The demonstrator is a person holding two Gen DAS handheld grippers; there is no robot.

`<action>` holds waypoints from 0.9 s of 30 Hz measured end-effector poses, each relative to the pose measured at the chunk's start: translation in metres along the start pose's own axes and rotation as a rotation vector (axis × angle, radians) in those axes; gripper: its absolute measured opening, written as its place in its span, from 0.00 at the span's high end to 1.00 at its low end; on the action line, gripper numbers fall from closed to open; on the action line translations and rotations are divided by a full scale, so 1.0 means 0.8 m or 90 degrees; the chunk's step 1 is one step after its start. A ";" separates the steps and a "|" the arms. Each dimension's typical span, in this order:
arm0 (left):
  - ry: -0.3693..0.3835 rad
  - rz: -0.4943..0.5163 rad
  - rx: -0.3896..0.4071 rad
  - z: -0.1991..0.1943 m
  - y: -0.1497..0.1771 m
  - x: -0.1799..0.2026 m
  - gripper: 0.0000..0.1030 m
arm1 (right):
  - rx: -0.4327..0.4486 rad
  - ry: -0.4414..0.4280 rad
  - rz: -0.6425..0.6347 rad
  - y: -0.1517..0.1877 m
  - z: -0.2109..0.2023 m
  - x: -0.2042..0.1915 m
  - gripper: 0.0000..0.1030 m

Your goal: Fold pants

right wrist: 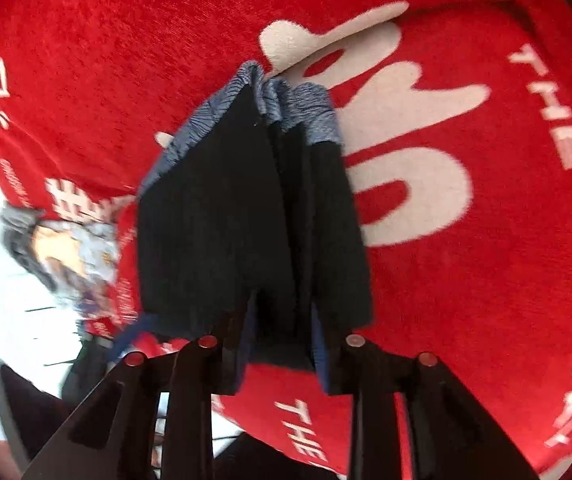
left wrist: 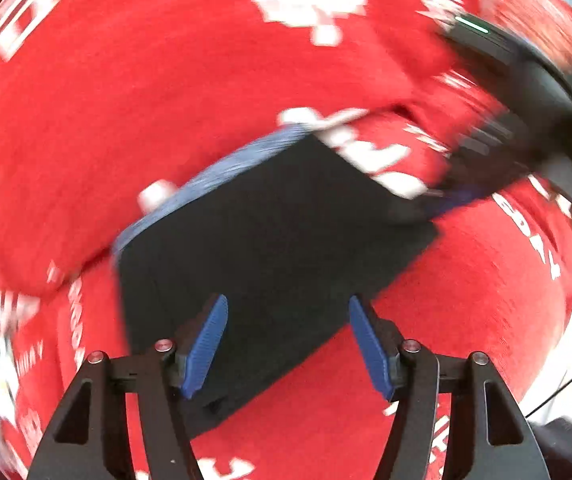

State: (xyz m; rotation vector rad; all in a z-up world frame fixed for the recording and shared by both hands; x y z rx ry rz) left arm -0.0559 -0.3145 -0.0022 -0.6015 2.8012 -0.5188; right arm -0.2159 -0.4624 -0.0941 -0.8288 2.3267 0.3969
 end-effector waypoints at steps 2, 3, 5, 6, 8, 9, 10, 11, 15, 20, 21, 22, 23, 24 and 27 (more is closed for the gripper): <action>-0.008 -0.070 -0.027 0.005 0.003 -0.045 0.37 | 0.007 0.067 -0.019 0.003 -0.014 -0.005 0.67; -0.014 -0.118 -0.050 0.012 0.009 -0.074 0.37 | 0.016 0.085 -0.029 0.003 -0.021 -0.009 0.66; -0.018 -0.176 -0.087 0.030 0.020 -0.112 0.37 | 0.035 0.082 -0.057 0.005 -0.036 -0.025 0.67; -0.011 -0.192 -0.103 0.039 0.027 -0.119 0.37 | 0.041 0.074 -0.072 0.008 -0.036 -0.033 0.67; -0.004 -0.209 -0.134 0.063 0.036 -0.131 0.37 | 0.043 0.071 -0.106 0.007 -0.028 -0.058 0.67; 0.009 -0.217 -0.148 0.072 0.042 -0.130 0.36 | 0.037 0.075 -0.123 0.007 -0.017 -0.069 0.67; 0.019 -0.226 -0.156 0.081 0.049 -0.123 0.31 | 0.030 0.085 -0.136 0.006 -0.003 -0.080 0.67; 0.025 -0.237 -0.164 0.086 0.055 -0.125 0.19 | 0.019 0.105 -0.144 0.006 0.013 -0.084 0.67; 0.055 -0.284 -0.178 0.083 0.074 -0.120 0.17 | 0.010 0.163 -0.126 0.024 0.055 -0.068 0.68; 0.033 -0.298 -0.154 0.057 0.066 -0.141 0.17 | 0.010 0.175 -0.113 0.034 0.058 -0.073 0.68; 0.029 -0.308 -0.145 0.053 0.062 -0.150 0.17 | 0.006 0.186 -0.119 0.035 0.060 -0.075 0.68; 0.026 -0.324 -0.137 0.052 0.056 -0.165 0.17 | 0.004 0.193 -0.122 0.036 0.060 -0.078 0.68; 0.022 -0.337 -0.135 0.054 0.051 -0.176 0.17 | 0.005 0.201 -0.124 0.037 0.061 -0.080 0.68; 0.015 -0.351 -0.135 0.060 0.041 -0.190 0.17 | 0.006 0.207 -0.122 0.038 0.065 -0.085 0.68; -0.001 -0.341 -0.156 0.095 0.022 -0.209 0.17 | 0.016 0.221 -0.115 0.038 0.071 -0.085 0.68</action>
Point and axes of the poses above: each gripper's, at about its wrist camera, not at the fingertips, and z roughly the way its jaws point, x to its right, y to its underside, the point moved 3 cm from there along z, roughly the way its jaws point, and after that the axes turned 3 degrees about -y, right-handed, at the moved point
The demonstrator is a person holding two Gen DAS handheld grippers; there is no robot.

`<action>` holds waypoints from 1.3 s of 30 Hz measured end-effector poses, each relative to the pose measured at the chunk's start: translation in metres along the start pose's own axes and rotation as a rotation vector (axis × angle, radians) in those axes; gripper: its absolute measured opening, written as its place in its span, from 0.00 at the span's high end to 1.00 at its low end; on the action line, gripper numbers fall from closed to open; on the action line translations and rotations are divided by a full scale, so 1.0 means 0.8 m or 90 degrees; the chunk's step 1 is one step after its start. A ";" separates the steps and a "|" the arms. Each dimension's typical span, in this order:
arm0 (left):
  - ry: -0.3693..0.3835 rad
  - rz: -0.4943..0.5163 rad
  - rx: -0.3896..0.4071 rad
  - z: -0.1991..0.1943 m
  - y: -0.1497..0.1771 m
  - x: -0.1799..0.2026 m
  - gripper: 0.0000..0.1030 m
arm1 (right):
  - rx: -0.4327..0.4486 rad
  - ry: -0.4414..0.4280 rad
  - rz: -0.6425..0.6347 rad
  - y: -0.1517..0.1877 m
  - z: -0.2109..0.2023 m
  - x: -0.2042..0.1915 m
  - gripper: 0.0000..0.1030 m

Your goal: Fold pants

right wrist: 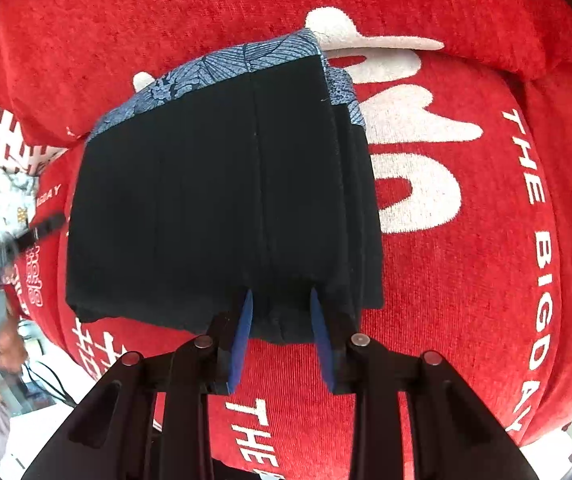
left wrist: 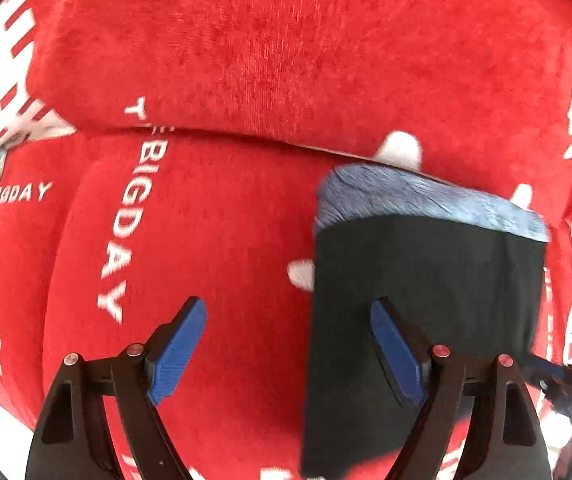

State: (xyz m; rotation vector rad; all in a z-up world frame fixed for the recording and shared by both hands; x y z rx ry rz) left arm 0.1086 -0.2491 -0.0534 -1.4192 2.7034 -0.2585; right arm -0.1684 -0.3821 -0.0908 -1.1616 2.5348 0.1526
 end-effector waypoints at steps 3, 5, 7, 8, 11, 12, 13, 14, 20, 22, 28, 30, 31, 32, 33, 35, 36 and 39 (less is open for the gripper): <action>-0.015 0.040 -0.028 0.029 0.001 0.009 0.17 | 0.009 0.011 0.005 0.002 0.003 -0.009 0.68; -0.008 0.040 -0.022 0.024 0.005 0.009 0.17 | 0.010 0.014 0.011 0.004 0.000 0.002 0.68; 0.004 0.034 -0.025 0.015 0.008 0.006 0.17 | 0.011 0.022 0.014 0.004 0.001 0.000 0.68; 0.008 0.035 -0.028 0.010 0.010 0.004 0.17 | 0.011 0.027 0.015 0.004 0.004 -0.005 0.67; 0.005 0.045 -0.030 0.005 0.013 -0.008 0.17 | 0.013 0.036 0.024 0.003 0.005 -0.007 0.67; 0.002 0.048 -0.030 0.000 0.017 -0.009 0.17 | 0.015 0.039 0.029 0.003 0.004 -0.009 0.66; 0.001 0.049 -0.030 -0.004 0.019 -0.009 0.17 | 0.017 0.042 0.033 0.002 0.003 -0.012 0.65; 0.002 0.050 -0.030 -0.007 0.021 -0.011 0.17 | 0.020 0.047 0.038 0.001 0.000 -0.016 0.65; 0.012 0.056 -0.032 -0.015 0.033 -0.011 0.00 | 0.036 0.034 0.035 0.002 -0.027 -0.035 0.40; 0.014 0.055 -0.034 -0.013 0.034 -0.012 0.00 | 0.041 0.023 0.030 0.002 -0.035 -0.039 0.37; 0.029 0.043 -0.054 -0.014 0.035 -0.007 0.00 | 0.041 -0.014 0.034 -0.010 -0.039 -0.037 0.23; 0.023 0.042 -0.055 -0.014 0.033 -0.004 0.00 | 0.042 -0.020 0.032 -0.016 -0.041 -0.035 0.23; 0.023 0.039 -0.056 -0.014 0.032 -0.003 0.00 | 0.041 -0.021 0.029 -0.020 -0.041 -0.034 0.22; 0.025 0.036 -0.056 -0.014 0.031 -0.002 0.00 | 0.039 -0.020 0.025 -0.025 -0.041 -0.033 0.22; 0.026 0.033 -0.057 -0.011 0.028 -0.001 0.00 | 0.038 -0.019 0.022 -0.030 -0.041 -0.030 0.22; 0.022 0.023 -0.058 -0.009 0.019 -0.001 0.00 | 0.044 -0.014 0.019 -0.042 -0.045 -0.024 0.22; 0.021 0.015 -0.058 -0.006 0.013 -0.002 0.00 | 0.050 -0.015 0.019 -0.052 -0.046 -0.019 0.22; 0.035 -0.019 -0.066 0.004 -0.006 -0.006 0.00 | 0.070 -0.037 0.040 -0.090 -0.048 0.000 0.22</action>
Point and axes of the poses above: each gripper's, at about its wrist camera, not at the fingertips, and z roughly the way its jaws point, x to its right, y to its underside, the point moved 3 cm from there along z, roughly the way its jaws point, and after that the axes turned 3 degrees about -y, right-handed, at the moved point
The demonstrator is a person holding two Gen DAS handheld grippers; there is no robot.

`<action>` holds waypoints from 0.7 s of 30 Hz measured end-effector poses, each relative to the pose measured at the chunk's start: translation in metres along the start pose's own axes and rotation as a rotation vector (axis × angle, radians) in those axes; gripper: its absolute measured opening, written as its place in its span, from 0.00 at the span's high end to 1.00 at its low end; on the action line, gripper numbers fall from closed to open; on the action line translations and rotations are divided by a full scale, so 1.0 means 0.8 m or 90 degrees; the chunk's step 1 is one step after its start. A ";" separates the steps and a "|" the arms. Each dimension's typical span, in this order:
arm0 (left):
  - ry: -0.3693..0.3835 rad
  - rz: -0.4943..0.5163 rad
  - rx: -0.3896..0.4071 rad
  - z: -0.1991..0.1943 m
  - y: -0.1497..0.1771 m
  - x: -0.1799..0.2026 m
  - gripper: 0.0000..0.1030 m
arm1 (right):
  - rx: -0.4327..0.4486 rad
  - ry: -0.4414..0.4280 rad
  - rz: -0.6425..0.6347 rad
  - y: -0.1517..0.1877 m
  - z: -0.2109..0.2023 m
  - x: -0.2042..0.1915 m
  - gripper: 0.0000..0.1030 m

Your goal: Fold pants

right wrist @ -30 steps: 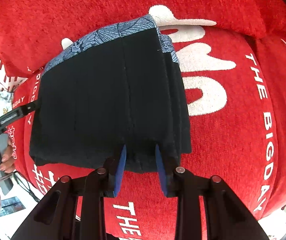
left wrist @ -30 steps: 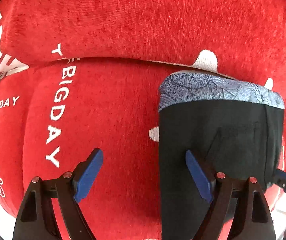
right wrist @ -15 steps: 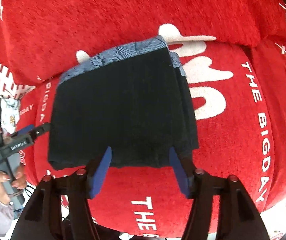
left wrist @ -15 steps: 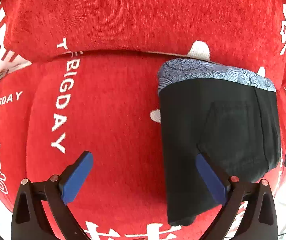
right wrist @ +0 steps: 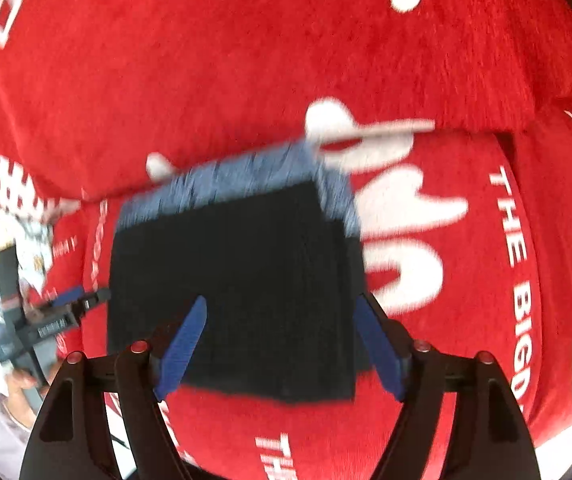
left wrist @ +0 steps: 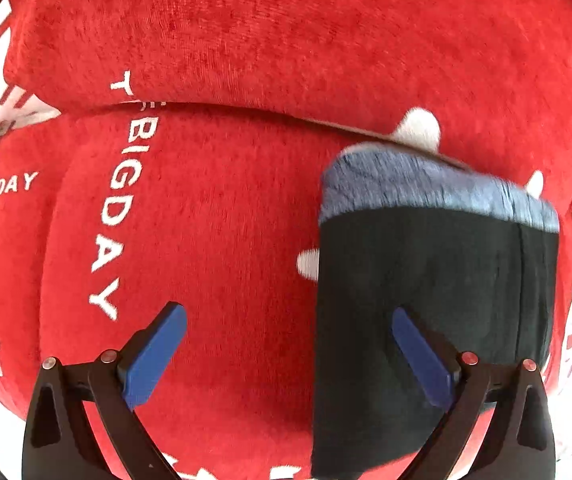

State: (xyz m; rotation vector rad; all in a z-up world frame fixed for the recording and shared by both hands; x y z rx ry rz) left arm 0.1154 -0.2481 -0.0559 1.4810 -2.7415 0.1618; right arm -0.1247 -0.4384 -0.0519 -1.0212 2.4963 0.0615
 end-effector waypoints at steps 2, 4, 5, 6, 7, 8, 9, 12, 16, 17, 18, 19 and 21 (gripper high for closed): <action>0.010 -0.013 -0.006 0.006 -0.009 -0.001 0.00 | 0.008 -0.025 0.030 -0.032 0.010 0.014 0.22; 0.008 -0.018 -0.013 0.013 -0.015 0.001 0.00 | 0.006 -0.055 0.059 -0.060 0.025 0.027 0.26; 0.005 -0.017 -0.013 0.016 -0.016 0.002 0.00 | -0.001 -0.065 0.068 -0.070 0.033 0.031 0.29; 0.004 -0.016 -0.013 0.017 -0.017 0.004 0.00 | -0.013 -0.073 0.077 -0.079 0.042 0.036 0.41; 0.006 -0.016 -0.011 0.017 -0.017 0.006 0.00 | -0.030 -0.081 0.085 -0.087 0.053 0.039 0.66; 0.008 -0.017 -0.010 0.018 -0.017 0.007 0.00 | -0.043 -0.085 0.087 -0.089 0.059 0.041 0.73; 0.010 -0.020 -0.011 0.020 -0.015 0.008 0.00 | -0.054 -0.063 0.076 -0.091 0.066 0.043 0.78; 0.014 -0.035 -0.020 0.023 -0.015 0.007 0.00 | -0.062 -0.045 0.067 -0.092 0.077 0.053 0.79; 0.003 -0.028 -0.018 0.022 -0.019 0.004 0.00 | -0.045 -0.043 0.067 -0.093 0.067 0.056 0.79; 0.000 -0.024 -0.018 0.019 -0.016 0.006 0.00 | -0.041 -0.032 0.059 -0.090 0.060 0.056 0.79; -0.001 -0.019 -0.017 0.017 -0.016 0.007 0.00 | -0.039 -0.022 0.055 -0.087 0.054 0.058 0.79; 0.001 -0.017 -0.018 0.016 -0.015 0.008 0.00 | -0.039 -0.013 0.051 -0.083 0.048 0.059 0.78; 0.011 -0.014 -0.021 0.013 -0.012 0.011 0.00 | -0.045 -0.016 0.046 -0.067 0.035 0.065 0.74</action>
Point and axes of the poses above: each gripper's, at about its wrist camera, not at the fingertips, and z roughly the way its jaws point, x to its right, y to its underside, the point moved 3 cm from there along z, roughly the way its jaws point, and after that the axes turned 3 degrees about -y, right-handed, at the moved point
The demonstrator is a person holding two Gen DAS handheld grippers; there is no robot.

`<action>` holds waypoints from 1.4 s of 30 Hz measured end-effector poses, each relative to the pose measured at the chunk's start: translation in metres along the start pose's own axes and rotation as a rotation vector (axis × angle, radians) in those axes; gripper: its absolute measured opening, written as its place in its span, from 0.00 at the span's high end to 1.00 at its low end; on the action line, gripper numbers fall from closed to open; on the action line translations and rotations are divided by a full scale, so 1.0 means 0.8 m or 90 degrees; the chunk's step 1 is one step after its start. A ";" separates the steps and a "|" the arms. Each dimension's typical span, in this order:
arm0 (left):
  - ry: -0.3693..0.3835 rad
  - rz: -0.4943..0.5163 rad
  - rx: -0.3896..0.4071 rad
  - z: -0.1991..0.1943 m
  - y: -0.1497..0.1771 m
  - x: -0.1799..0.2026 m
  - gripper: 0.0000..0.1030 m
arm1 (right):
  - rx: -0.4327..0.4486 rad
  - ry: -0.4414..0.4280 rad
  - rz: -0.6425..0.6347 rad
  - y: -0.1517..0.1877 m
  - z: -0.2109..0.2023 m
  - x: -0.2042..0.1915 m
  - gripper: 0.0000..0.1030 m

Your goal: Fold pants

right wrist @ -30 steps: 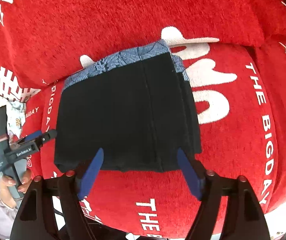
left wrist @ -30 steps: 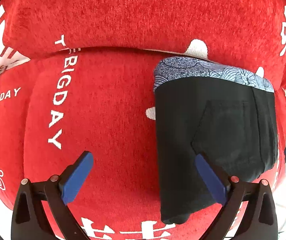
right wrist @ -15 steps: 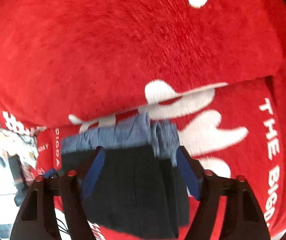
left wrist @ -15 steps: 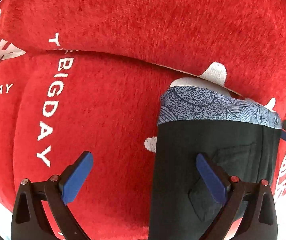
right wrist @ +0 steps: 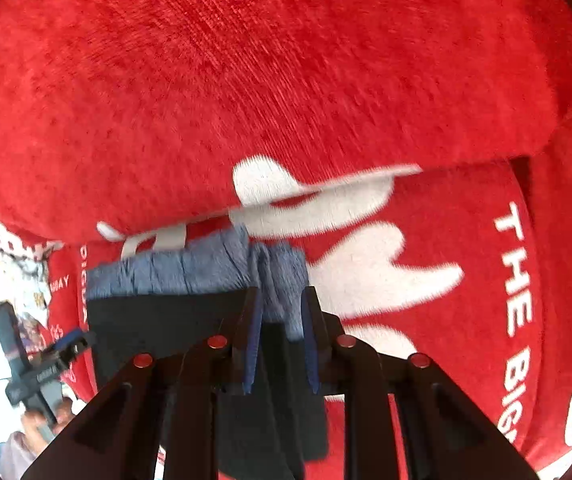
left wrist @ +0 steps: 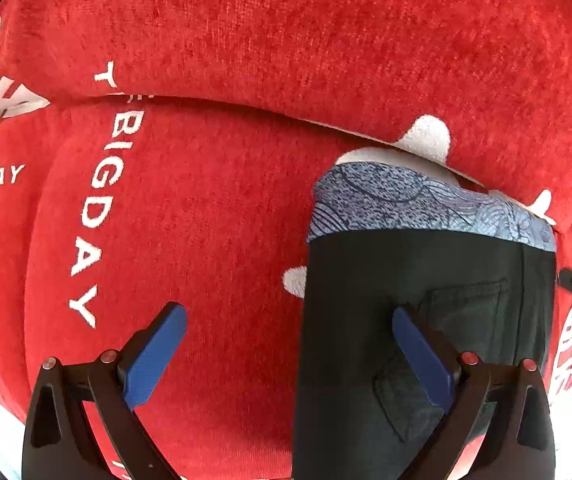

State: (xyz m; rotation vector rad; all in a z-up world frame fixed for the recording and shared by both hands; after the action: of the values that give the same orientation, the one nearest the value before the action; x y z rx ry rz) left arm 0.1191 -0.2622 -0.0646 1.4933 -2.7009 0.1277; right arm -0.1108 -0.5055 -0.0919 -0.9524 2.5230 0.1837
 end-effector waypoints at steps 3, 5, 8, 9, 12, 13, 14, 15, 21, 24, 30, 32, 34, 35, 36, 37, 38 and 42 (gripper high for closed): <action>0.006 0.010 -0.005 -0.002 0.005 0.003 0.00 | -0.019 -0.017 0.008 0.029 -0.008 0.016 0.27; 0.026 0.020 -0.014 -0.004 0.010 0.009 0.00 | -0.023 -0.031 0.016 0.052 -0.010 0.021 0.25; 0.056 0.039 -0.024 -0.004 0.016 0.020 0.00 | -0.032 -0.039 0.034 0.074 -0.009 0.033 0.25; 0.065 0.046 -0.029 -0.003 0.018 0.024 0.00 | -0.035 -0.043 0.041 0.078 -0.007 0.036 0.25; 0.081 0.058 -0.043 0.001 0.024 0.036 0.00 | -0.045 -0.052 0.057 0.088 -0.002 0.045 0.25; 0.084 0.061 -0.047 0.003 0.026 0.040 0.00 | -0.047 -0.054 0.058 0.091 0.000 0.046 0.25; 0.085 0.062 -0.049 0.004 0.027 0.044 0.00 | -0.048 -0.055 0.058 0.090 0.002 0.045 0.25; 0.085 0.063 -0.050 0.005 0.029 0.047 0.00 | -0.048 -0.057 0.057 0.091 0.004 0.044 0.23; 0.084 0.061 -0.055 0.013 0.040 0.058 0.00 | -0.051 -0.069 0.033 0.095 0.011 0.028 0.21; 0.085 0.061 -0.055 0.015 0.046 0.062 0.00 | -0.050 -0.075 0.027 0.092 0.015 0.021 0.20; 0.082 0.064 -0.055 0.014 0.052 0.067 0.00 | -0.056 -0.081 0.025 0.090 0.022 0.015 0.19; 0.081 0.064 -0.056 0.017 0.049 0.070 0.00 | -0.059 -0.084 0.026 0.088 0.014 0.029 0.19; 0.080 0.065 -0.056 0.019 0.046 0.075 0.00 | -0.061 -0.086 0.025 0.087 0.015 0.029 0.19; 0.080 0.065 -0.056 0.020 0.046 0.077 0.00 | -0.062 -0.086 0.025 0.088 0.016 0.029 0.19; 0.082 0.065 -0.058 0.023 0.044 0.082 0.00 | -0.062 -0.088 0.025 0.088 0.016 0.029 0.19; 0.084 0.064 -0.060 0.025 0.043 0.083 0.00 | -0.063 -0.090 0.025 0.087 0.017 0.029 0.19; 0.089 0.061 -0.062 0.027 0.042 0.085 0.00 | -0.063 -0.091 0.025 0.088 0.017 0.029 0.19; 0.127 0.053 -0.073 0.034 0.036 0.073 0.00 | -0.067 -0.097 0.020 0.085 0.019 0.031 0.19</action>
State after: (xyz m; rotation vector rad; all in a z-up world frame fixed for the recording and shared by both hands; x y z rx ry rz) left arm 0.0638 -0.2989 -0.0883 1.2657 -2.5658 0.1167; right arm -0.1665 -0.4650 -0.1181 -0.9028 2.4093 0.3862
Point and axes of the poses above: each gripper's, at about its wrist camera, not at the fingertips, and z roughly the way its jaws point, x to its right, y to its underside, the point moved 3 cm from there along z, roughly the way its jaws point, and after that the axes turned 3 degrees about -y, right-handed, at the moved point
